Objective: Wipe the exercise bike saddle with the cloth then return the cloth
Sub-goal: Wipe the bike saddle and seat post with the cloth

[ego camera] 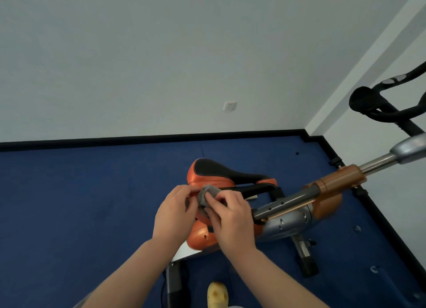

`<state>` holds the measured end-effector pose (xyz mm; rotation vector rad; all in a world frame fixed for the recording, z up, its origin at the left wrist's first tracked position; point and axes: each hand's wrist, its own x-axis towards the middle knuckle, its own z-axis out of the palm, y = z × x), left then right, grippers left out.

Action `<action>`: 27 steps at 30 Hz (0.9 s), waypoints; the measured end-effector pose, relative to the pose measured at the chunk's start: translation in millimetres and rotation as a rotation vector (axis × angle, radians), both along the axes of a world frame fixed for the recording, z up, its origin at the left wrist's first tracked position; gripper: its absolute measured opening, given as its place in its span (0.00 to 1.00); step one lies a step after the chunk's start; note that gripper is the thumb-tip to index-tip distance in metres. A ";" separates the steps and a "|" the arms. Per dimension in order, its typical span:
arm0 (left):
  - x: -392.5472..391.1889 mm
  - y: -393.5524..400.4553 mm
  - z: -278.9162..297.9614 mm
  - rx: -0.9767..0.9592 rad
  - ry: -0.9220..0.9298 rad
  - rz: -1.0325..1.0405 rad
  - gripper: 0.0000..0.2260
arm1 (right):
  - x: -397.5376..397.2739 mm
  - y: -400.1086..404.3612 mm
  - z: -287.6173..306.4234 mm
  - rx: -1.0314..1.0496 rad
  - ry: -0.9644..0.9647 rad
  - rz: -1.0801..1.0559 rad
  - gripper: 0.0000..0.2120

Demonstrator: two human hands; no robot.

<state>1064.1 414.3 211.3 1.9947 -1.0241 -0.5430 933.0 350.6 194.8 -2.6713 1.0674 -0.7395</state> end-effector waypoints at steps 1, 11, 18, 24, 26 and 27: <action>-0.7 -0.2 -0.4 -0.012 -0.012 -0.012 0.11 | -2.5 -9.8 0.5 -0.005 0.011 -0.028 0.13; 1.9 -2.5 -7.4 -0.047 -0.048 -0.095 0.12 | -3.3 11.3 -2.9 0.122 -0.054 -0.163 0.17; 8.8 -0.9 -7.0 -0.054 -0.067 -0.160 0.13 | 3.1 0.8 -10.0 0.279 -0.165 -0.420 0.18; 2.2 -5.2 -7.4 -0.067 -0.112 -0.141 0.12 | -12.1 -3.2 -14.3 0.139 -0.051 -0.348 0.17; -0.7 -7.5 -7.8 -0.073 -0.161 -0.159 0.12 | -20.7 -16.9 -14.3 0.239 -0.124 -0.400 0.18; -2.6 -9.5 -8.3 -0.076 -0.182 -0.165 0.12 | -20.6 -18.9 -14.0 0.284 -0.162 -0.417 0.18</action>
